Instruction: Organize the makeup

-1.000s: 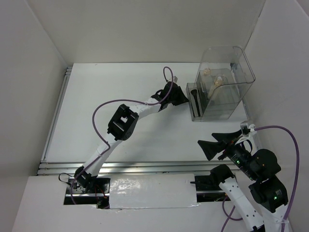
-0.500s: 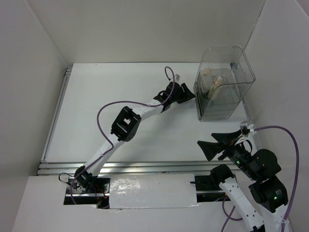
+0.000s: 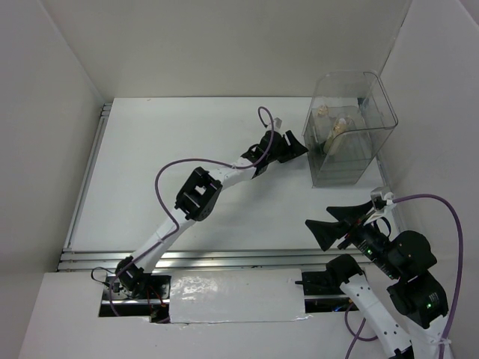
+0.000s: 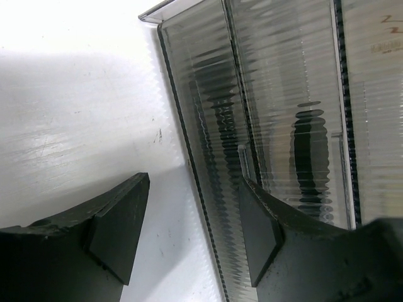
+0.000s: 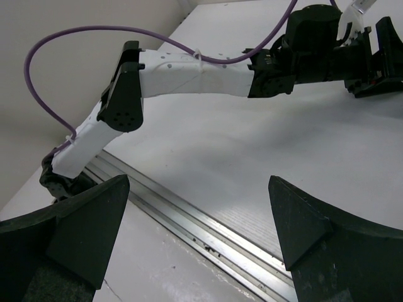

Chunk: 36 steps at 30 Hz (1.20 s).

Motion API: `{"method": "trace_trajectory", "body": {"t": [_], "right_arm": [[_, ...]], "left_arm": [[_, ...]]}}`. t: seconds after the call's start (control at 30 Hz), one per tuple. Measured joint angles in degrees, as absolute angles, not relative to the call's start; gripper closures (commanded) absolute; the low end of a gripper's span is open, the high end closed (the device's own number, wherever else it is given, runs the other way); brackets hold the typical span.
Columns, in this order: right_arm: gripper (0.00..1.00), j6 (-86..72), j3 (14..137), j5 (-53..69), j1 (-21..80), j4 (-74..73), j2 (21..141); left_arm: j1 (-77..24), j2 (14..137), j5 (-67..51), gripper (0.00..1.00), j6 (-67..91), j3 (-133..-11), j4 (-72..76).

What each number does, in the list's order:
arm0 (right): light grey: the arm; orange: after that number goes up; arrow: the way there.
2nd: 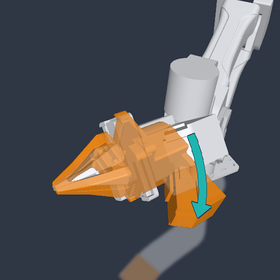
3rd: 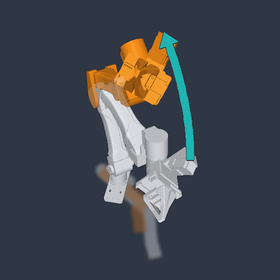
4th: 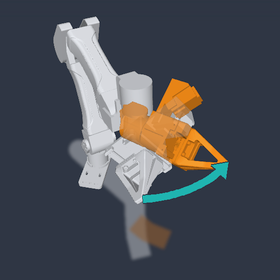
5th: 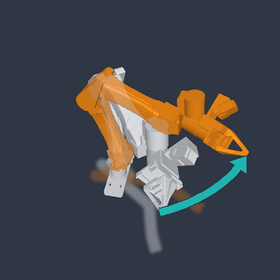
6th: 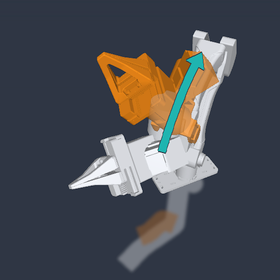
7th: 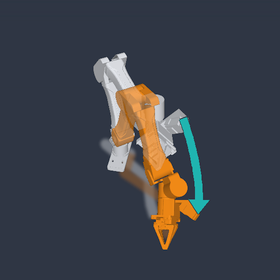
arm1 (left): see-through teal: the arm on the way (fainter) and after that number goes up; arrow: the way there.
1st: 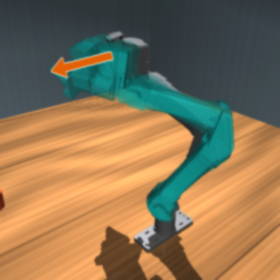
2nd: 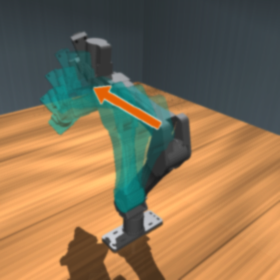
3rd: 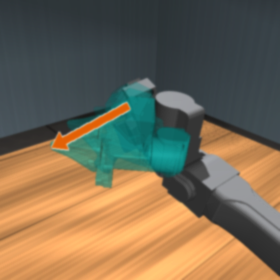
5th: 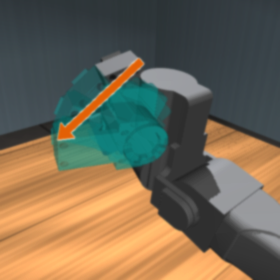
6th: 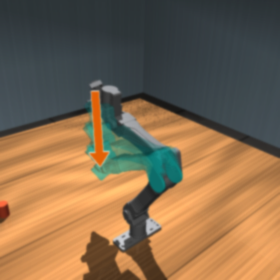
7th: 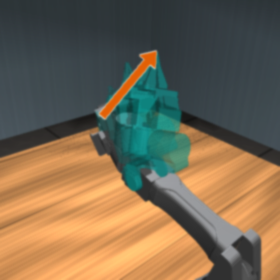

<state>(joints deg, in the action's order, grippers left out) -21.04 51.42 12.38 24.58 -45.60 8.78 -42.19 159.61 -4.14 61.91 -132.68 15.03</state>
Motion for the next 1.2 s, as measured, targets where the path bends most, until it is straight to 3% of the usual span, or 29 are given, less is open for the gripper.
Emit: {"method": "trace_trajectory", "body": {"t": [0.1, 0.27, 0.4, 0.47, 0.73, 0.97, 1.2], "right_arm": [[0.0, -20.91, 51.42, 12.19, 24.8, -45.6, 8.78], [0.0, -20.88, 51.42, 11.81, 25.17, -45.47, 8.82], [0.0, -20.91, 51.46, 11.55, 25.28, -45.34, 9.34], [0.0, -20.95, 51.77, 11.09, 25.28, -45.43, 9.76], [0.0, -21.34, 61.08, 0.69, 25.28, -48.71, 11.75], [0.0, -20.23, 72.38, -9.32, 25.28, -54.15, 13.23], [0.0, -19.64, 82.39, -15.38, 25.28, -58.81, 13.23]], "left_arm": [[-42.33, 159.37, -3.07, 0.28, 61.89, -131.87, 15.31], [-42.48, 148.66, 2.68, 0.21, 61.43, -116.79, 14.33], [-42.19, 137.6, 10.35, 0.05, 58.61, -107.02, 3.86], [-41.76, 130.96, 15.22, 0.03, 56.4, -103.72, -2.79], [-40.6, 89.23, 35.11, 0.01, 48.38, -89.95, -26.89], [-40.82, 44.47, 41.56, 0.01, 48.47, -69.84, -42.19], [-40.88, 24.05, 43.27, 0.0, 48.05, -69.91, -62.28]]}}
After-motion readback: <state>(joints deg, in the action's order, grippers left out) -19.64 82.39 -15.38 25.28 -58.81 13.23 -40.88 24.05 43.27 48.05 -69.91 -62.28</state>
